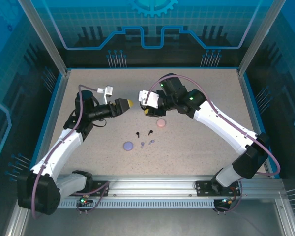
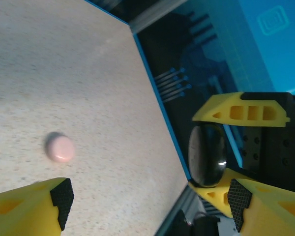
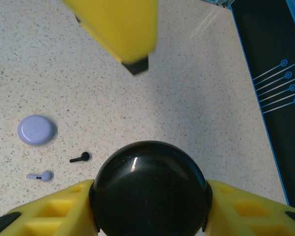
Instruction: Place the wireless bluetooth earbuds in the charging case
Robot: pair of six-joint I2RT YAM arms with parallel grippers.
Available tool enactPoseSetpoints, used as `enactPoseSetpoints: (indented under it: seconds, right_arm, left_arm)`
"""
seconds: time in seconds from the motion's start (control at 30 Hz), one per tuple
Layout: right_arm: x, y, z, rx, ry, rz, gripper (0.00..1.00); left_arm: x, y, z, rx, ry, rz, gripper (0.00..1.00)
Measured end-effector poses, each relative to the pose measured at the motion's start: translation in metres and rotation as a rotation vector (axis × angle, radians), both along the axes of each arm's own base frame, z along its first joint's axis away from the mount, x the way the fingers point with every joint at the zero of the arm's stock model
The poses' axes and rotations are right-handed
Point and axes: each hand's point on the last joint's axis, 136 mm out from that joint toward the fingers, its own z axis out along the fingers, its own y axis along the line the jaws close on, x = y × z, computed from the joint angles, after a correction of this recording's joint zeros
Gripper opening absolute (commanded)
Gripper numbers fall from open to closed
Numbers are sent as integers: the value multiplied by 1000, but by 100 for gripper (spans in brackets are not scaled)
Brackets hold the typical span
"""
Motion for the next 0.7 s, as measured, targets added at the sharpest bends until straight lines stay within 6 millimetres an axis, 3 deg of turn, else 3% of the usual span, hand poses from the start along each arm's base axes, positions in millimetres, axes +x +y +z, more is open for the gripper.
enactPoseSetpoints:
  seconds: [0.23,0.7]
  right_arm:
    - [-3,2,-1,-12,-10,7,50]
    - [-6,5,2,-12,-17,22,49]
  left_arm:
    - [-7,-27,17,-26,-41,-106,83]
    - [-6,-48,4,-17,4,-166,67]
